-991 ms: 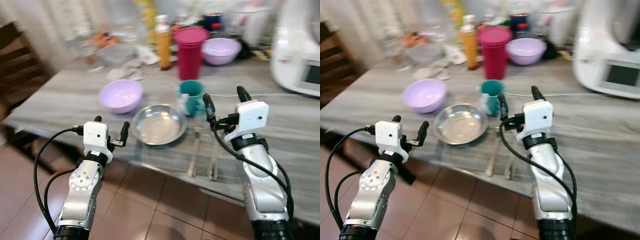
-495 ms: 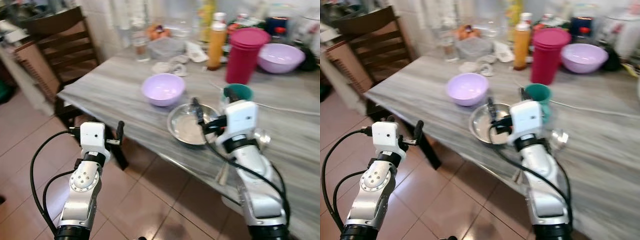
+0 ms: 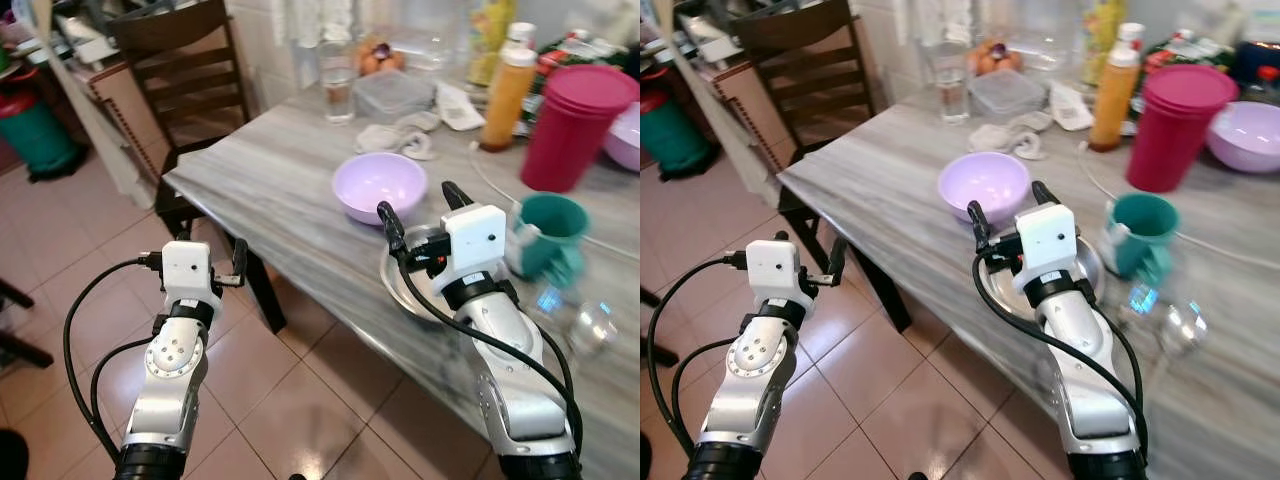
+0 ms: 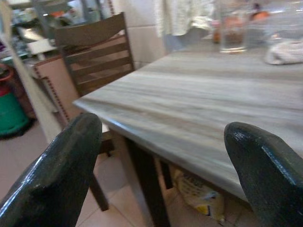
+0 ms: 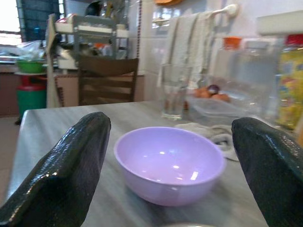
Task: Setting the table
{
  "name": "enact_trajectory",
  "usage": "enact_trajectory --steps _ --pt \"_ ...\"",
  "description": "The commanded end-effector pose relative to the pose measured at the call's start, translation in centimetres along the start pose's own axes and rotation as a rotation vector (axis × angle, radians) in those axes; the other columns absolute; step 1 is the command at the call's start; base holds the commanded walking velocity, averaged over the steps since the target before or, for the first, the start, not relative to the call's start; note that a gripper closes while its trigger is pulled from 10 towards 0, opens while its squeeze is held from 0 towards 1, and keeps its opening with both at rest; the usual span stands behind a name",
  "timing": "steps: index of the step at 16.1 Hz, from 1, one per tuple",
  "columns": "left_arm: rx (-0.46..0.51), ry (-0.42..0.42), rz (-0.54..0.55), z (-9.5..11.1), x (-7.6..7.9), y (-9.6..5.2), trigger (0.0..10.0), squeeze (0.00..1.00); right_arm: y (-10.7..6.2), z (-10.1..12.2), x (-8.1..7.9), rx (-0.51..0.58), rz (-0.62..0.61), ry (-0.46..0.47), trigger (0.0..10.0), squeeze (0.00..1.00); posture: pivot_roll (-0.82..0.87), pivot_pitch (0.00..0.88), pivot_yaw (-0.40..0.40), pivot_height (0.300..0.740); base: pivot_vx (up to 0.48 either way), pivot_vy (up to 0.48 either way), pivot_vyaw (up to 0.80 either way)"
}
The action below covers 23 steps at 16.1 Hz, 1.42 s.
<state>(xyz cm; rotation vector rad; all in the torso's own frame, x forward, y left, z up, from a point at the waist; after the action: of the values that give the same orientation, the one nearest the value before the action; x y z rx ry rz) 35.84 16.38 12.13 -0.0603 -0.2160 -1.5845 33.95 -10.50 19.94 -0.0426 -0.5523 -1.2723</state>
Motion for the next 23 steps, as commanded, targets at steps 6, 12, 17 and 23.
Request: enact_trajectory --steps 6,12,17,23 --pt "0.024 0.068 0.122 0.2 -2.8 -0.3 10.0 0.0 0.2 0.9 -0.8 0.027 0.038 0.008 10.0 0.0 -0.19 0.033 0.097 0.74 0.0 0.0 0.8" --pt "0.044 0.099 0.182 0.1 -3.6 -0.6 10.0 0.0 0.2 1.4 -0.9 0.042 0.056 0.003 10.0 0.0 -0.2 0.035 0.079 0.74 0.0 0.0 0.8" --pt "0.064 0.125 0.263 0.4 -5.0 -1.0 10.0 0.0 0.3 1.6 -1.3 0.05 0.087 -0.002 10.0 0.0 -0.19 0.031 0.056 0.74 0.0 0.0 0.8" --pt "0.034 0.104 0.316 -1.0 -6.3 -2.5 10.0 0.0 1.0 -0.2 -1.4 -0.018 0.082 0.05 10.0 0.0 -0.14 0.025 0.01 0.74 0.0 0.0 0.27"
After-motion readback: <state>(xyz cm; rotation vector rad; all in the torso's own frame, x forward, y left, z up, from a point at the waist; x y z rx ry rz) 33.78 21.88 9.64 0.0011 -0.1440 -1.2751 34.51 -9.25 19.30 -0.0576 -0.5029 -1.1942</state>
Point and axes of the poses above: a point about 5 cm out from each wrist's last joint towards the gripper, its own y axis pointing out of the wrist towards the gripper, its own z axis along the axis of the wrist's last joint, x = y × z, the point moved 6 cm from there along y, pointing out of the wrist towards the gripper, and after that the axes turned 14 degrees about -y, right-handed, at the moved point
